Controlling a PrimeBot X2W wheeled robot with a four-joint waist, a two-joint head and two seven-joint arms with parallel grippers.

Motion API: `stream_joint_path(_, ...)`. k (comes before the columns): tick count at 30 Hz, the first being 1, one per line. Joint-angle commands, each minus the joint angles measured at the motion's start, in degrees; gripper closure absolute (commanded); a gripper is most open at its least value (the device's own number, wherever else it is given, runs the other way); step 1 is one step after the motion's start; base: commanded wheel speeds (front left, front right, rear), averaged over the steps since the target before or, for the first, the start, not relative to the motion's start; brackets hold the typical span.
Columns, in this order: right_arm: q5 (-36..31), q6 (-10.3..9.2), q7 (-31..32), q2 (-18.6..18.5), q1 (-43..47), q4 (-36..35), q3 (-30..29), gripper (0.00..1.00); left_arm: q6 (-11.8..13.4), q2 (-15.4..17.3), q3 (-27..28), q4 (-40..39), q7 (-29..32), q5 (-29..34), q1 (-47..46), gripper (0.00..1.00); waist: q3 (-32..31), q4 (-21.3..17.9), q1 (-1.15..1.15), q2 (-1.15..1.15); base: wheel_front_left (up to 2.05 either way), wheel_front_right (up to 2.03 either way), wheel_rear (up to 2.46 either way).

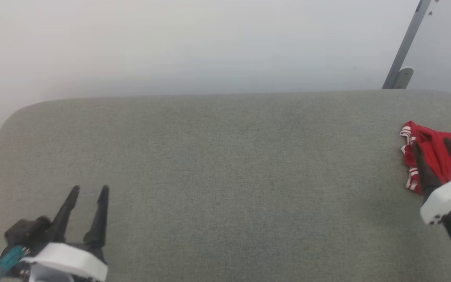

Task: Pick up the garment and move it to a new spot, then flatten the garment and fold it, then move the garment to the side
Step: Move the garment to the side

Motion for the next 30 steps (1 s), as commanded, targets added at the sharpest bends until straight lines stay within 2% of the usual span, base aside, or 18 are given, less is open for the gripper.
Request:
stream_joint_path(1,-0.58,-0.08,-0.15,0.52,1.19,-1.0,-0.76,0.0,-0.17,0.27,0.79,-0.26,-0.27,0.24,0.76,0.0,-0.21,-0.03,0.0,0.0,0.0,0.0,0.0)
stream_joint_path(7,-5.27,-0.08,-0.15,5.27,8.77,-8.23,-6.61,0.0,-0.17,-0.72,2.72,-1.99,-0.27,0.76,4.09,0.0,-1.07,-0.62,0.0,0.0,0.0,0.0,0.0)
stream_joint_path(14,-7.69,-0.08,-0.15,9.5,15.3,-13.27,-9.85,0.0,-0.17,-0.58,2.69,-2.56,-0.27,0.2,6.03,0.0,-1.45,-1.36,0.0,0.0,0.0,0.0,0.0)
stream_joint_path(30,-9.9,-0.08,-0.15,12.83,20.31,-16.97,-12.73,0.0,-0.17,-1.48,4.09,-3.24,-0.27,0.26,7.63,0.0,-1.6,-0.87,0.0,0.0,0.0,0.0,0.0)
